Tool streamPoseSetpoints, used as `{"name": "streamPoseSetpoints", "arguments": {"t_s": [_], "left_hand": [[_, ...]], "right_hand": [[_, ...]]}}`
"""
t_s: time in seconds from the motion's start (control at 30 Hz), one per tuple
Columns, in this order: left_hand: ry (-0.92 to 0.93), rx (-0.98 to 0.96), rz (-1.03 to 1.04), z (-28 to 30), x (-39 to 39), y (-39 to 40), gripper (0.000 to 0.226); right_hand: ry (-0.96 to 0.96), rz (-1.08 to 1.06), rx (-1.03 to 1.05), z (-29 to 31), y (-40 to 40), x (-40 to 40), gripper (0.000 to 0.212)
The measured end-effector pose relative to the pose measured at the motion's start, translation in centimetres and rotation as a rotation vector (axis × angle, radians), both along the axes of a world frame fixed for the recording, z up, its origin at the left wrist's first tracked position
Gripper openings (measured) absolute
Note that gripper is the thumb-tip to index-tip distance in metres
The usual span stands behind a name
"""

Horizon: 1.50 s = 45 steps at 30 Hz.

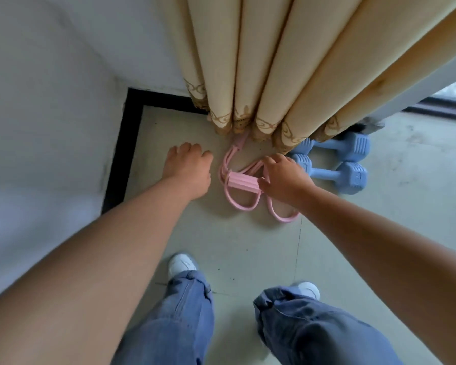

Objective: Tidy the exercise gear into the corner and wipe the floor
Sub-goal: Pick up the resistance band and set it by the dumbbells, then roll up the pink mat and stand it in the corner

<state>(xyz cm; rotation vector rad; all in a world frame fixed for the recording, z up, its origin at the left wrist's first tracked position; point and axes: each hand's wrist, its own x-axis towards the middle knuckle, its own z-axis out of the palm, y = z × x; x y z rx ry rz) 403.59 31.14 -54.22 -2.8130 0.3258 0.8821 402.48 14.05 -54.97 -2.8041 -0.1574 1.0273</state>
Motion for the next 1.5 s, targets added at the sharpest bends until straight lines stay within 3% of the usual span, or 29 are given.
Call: {"name": "streamPoseSetpoints", "arguments": {"t_s": [0.33,0.47,0.67,0.87,1.03,1.23,1.5], "left_hand": [[-0.104,0.017,0.139,23.7,-4.2,3.0,0.038],[-0.179,0.066,0.366,31.0,-9.2,4.3,0.036],[-0.181,0.053,0.747,38.1,-24.0,3.7,0.032],[-0.159,0.127,1.137,42.9,-42.4,1.3,0.04],[-0.137,0.245,1.429,46.7,-59.3,-4.7,0.038],[-0.099,0.281,1.705,48.3,-77.9,-17.8,0.034],[-0.061,0.274,1.946,48.7,-96.1,-33.4,0.038]], "right_hand": [[0.038,0.24,0.131,21.9,4.6,-3.7,0.052],[-0.002,0.415,0.176,28.1,5.4,-5.5,0.052],[-0.039,0.761,0.178,36.9,8.0,-12.5,0.053],[-0.098,1.177,0.199,42.5,12.2,-25.5,0.056],[-0.132,1.526,0.244,46.4,11.9,-41.0,0.063],[-0.123,1.795,0.325,48.5,4.6,-60.1,0.065],[-0.057,1.991,0.318,48.9,-6.7,-79.8,0.063]]}}
